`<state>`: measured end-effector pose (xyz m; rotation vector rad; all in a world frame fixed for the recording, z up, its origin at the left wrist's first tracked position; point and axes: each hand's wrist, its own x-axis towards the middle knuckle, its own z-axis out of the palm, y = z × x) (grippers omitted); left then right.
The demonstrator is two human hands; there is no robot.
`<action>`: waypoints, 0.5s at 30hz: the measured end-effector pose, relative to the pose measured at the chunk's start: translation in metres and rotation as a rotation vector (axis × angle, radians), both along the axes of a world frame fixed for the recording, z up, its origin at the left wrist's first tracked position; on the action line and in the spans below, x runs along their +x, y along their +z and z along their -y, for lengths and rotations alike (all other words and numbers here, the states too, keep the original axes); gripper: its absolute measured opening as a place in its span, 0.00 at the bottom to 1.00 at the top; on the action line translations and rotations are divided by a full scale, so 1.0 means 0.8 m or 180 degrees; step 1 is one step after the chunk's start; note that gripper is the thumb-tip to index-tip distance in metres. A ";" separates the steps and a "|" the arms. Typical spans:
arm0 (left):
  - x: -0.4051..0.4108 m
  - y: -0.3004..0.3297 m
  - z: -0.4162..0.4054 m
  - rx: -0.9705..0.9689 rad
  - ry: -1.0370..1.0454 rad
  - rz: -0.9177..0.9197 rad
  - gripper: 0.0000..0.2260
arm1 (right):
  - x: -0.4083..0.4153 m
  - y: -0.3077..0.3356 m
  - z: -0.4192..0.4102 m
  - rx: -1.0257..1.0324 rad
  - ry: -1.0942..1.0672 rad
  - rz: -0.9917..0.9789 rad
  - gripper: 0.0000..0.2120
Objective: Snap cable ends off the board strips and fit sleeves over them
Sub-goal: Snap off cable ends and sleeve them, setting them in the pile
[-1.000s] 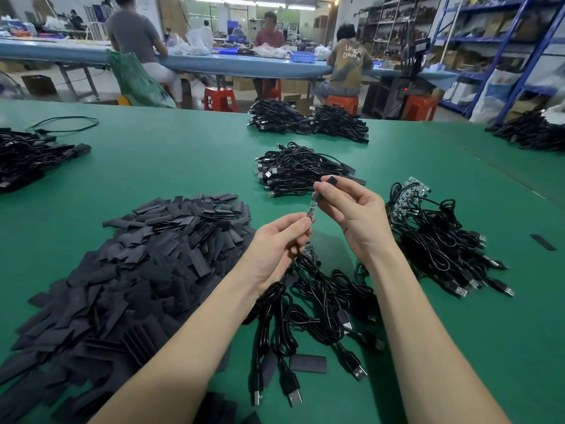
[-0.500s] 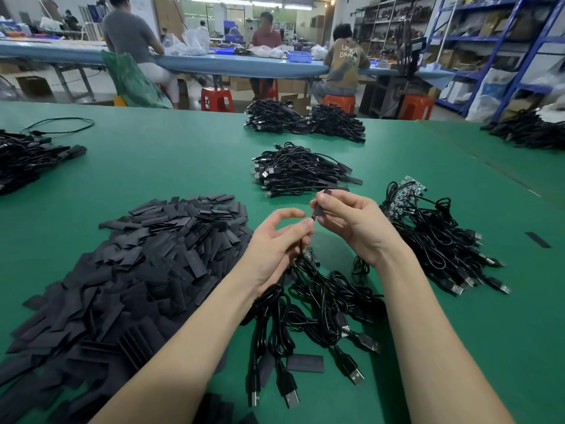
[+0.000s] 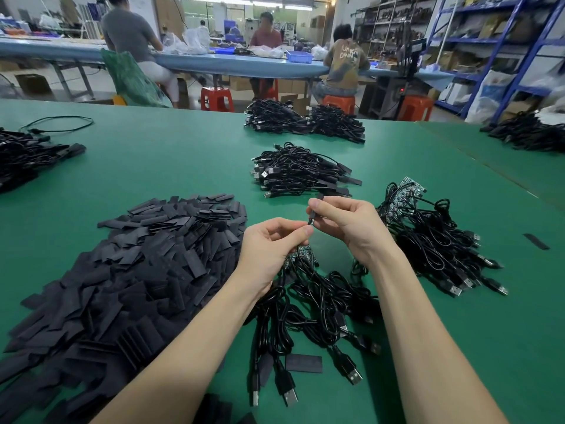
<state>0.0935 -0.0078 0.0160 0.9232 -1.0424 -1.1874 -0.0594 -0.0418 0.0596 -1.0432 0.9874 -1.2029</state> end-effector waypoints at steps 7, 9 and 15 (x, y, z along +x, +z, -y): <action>0.000 0.002 -0.002 -0.0044 -0.0016 0.0090 0.04 | -0.004 0.001 0.001 -0.0086 0.0160 -0.0030 0.10; -0.001 0.004 -0.001 -0.0057 -0.0008 0.0104 0.04 | -0.004 -0.001 0.000 -0.0094 0.0207 0.0044 0.09; 0.000 0.004 -0.003 -0.0082 -0.0010 0.0199 0.02 | -0.023 0.002 0.000 0.0029 0.0638 -0.0041 0.10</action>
